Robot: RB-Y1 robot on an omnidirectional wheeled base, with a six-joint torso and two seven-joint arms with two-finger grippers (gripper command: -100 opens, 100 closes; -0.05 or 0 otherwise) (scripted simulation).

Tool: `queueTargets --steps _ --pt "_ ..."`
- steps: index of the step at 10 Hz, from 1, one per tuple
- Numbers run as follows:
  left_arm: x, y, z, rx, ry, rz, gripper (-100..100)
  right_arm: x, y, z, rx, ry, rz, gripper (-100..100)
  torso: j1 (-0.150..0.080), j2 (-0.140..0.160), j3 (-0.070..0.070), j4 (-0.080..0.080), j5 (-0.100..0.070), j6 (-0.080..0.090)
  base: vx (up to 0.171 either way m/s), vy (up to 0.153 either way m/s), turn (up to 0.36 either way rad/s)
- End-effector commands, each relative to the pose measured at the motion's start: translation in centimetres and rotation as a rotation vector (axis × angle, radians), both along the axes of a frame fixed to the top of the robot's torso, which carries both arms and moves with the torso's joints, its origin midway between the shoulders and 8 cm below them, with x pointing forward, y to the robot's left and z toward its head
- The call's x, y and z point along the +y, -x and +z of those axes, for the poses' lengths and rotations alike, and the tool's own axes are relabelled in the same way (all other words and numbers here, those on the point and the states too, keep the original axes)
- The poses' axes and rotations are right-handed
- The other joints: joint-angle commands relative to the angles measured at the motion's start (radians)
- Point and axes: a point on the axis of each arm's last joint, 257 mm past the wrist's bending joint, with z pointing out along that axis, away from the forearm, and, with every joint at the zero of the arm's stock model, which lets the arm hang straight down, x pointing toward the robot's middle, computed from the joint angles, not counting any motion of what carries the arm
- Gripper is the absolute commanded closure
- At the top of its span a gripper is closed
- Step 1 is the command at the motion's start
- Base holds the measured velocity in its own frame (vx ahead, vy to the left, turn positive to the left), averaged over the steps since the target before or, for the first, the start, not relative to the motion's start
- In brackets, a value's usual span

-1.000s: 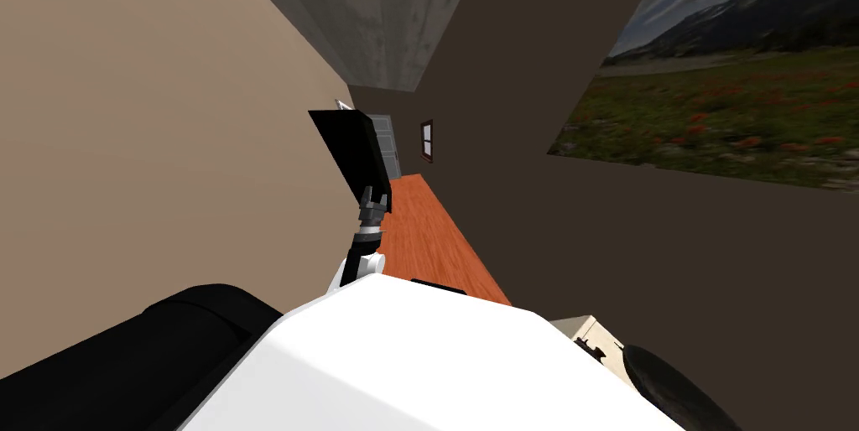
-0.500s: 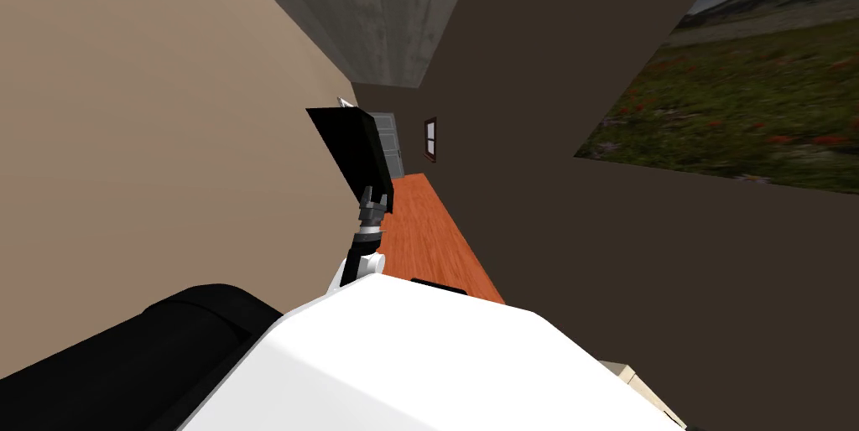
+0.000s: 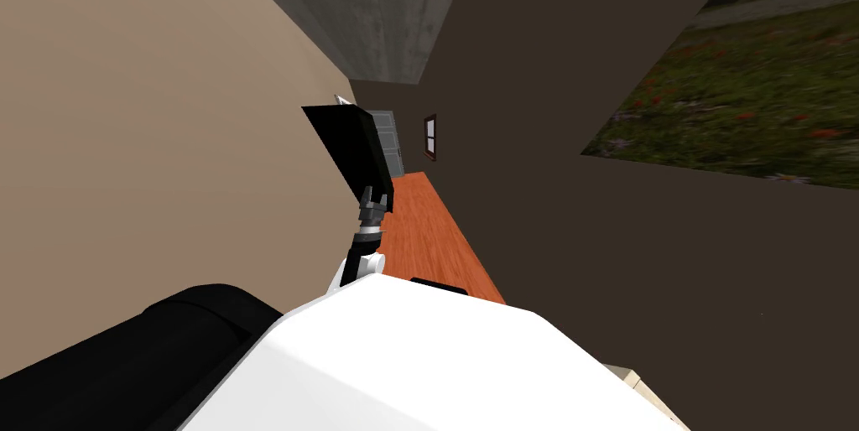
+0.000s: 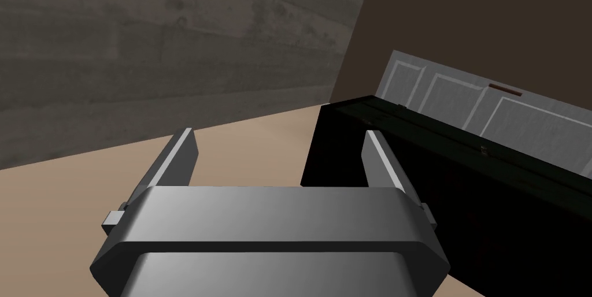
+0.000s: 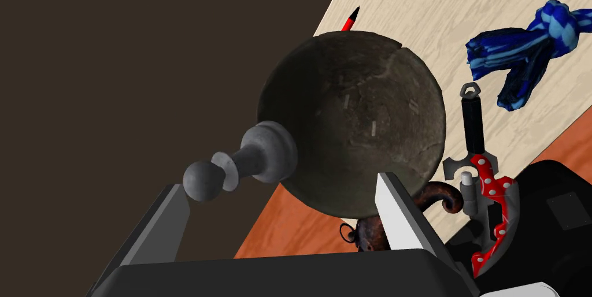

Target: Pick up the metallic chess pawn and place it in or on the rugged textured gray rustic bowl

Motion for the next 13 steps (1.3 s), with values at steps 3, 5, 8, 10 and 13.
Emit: queueTargets --steps 3,5,8,10,13 --pt "0.0 0.0 0.0 0.000 0.000 0.000 0 -0.7 -0.5 1.6 -0.001 0.000 0.032 -100 0.001 -0.002 -0.001 0.000 0.000 0.001 0.041 0.010 -0.119" --pt "0.0 0.0 0.0 0.000 0.000 0.000 0 -1.1 -1.0 2.8 -0.003 0.000 0.055 -100 0.001 -0.005 -0.003 -0.001 0.000 0.000 0.085 0.007 -0.112" --pt "0.0 0.0 0.0 0.000 0.000 0.000 0 -1.7 -1.8 4.4 -0.009 0.000 0.093 -100 0.001 -0.004 -0.002 -0.001 0.000 0.000 0.063 0.015 -0.120" --pt "0.0 0.0 0.0 0.000 0.000 0.000 0 -2.0 -2.5 5.5 -0.015 0.000 0.121 -100 0.002 -0.004 -0.002 -0.001 0.001 0.000 0.064 0.021 -0.134" --pt "0.0 0.0 0.0 0.000 0.000 0.000 0 -1.8 -2.2 5.3 -0.013 0.000 0.113 0 0.000 -0.001 -0.001 0.000 0.000 0.000 0.010 0.003 -0.007"
